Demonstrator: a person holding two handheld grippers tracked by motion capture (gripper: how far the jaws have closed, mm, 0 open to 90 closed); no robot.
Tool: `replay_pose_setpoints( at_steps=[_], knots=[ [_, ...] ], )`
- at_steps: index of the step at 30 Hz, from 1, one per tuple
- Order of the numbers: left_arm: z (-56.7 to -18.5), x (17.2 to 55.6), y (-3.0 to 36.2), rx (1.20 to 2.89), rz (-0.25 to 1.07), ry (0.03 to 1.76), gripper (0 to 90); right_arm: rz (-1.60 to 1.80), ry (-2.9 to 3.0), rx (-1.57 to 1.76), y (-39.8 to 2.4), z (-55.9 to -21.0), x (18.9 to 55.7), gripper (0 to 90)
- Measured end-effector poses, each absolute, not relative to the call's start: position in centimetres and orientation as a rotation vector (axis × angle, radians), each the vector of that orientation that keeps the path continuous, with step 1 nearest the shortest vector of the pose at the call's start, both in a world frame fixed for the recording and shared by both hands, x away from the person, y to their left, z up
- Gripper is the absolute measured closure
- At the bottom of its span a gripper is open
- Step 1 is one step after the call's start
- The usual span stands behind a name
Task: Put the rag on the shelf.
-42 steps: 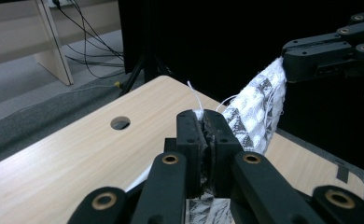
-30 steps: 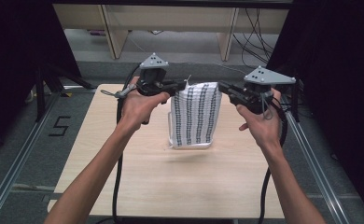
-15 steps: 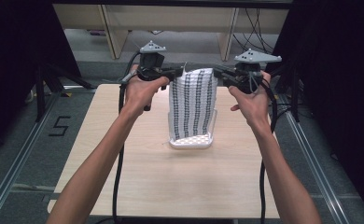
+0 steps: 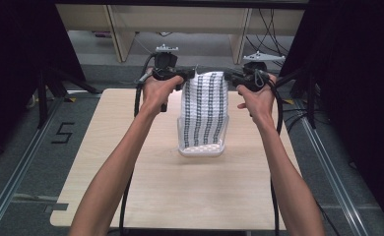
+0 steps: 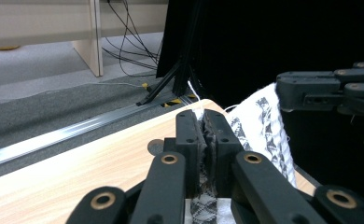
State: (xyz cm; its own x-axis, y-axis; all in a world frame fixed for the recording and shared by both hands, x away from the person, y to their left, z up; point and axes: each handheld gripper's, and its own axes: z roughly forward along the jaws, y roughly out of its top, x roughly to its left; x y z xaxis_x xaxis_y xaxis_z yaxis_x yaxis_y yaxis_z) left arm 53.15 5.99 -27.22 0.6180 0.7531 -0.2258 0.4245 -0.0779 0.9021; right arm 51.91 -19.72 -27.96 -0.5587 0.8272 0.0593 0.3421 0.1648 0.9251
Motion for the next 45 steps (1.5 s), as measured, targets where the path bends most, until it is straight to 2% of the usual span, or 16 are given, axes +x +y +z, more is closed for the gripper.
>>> replay_pose_setpoints(
  at_steps=[20,34,36,37,38,39,40,42,45],
  knots=[
    [-30.9,55.4,6.2,1.777,0.35,1.074,82.5,1.303,2.053,1.188,-18.4,-31.0,55.4,83.8],
    [-32.7,55.9,6.6,1.794,0.339,1.12,78.0,1.245,2.089,1.242,-17.8,-32.7,55.9,78.2],
    [-33.1,56.1,6.6,1.826,0.331,1.121,70.4,1.246,2.092,1.245,-17.7,-32.8,55.9,74.9],
    [-33.3,56.1,6.5,1.837,0.318,1.129,63.1,1.244,2.091,1.251,-17.6,-32.8,55.9,73.2],
    [-33.5,56.2,6.4,1.866,0.324,1.142,47.8,1.243,2.102,1.251,-17.7,-32.8,55.9,70.3],
    [-33.5,56.2,6.4,1.888,0.347,1.152,47.8,1.243,2.102,1.251,-17.7,-32.8,55.9,70.3],
    [-33.5,56.2,6.4,1.888,0.358,1.167,40.9,1.239,2.101,1.235,-17.8,-32.8,55.9,69.2],
    [-33.5,56.2,6.5,1.88,0.348,1.172,36.1,1.249,2.096,1.252,-18.0,-32.7,55.7,67.9],
    [-33.3,56.0,6.5,1.879,0.347,1.169,34.4,1.258,2.096,1.25,-18.1,-32.6,55.6,67.0]
  ],
)
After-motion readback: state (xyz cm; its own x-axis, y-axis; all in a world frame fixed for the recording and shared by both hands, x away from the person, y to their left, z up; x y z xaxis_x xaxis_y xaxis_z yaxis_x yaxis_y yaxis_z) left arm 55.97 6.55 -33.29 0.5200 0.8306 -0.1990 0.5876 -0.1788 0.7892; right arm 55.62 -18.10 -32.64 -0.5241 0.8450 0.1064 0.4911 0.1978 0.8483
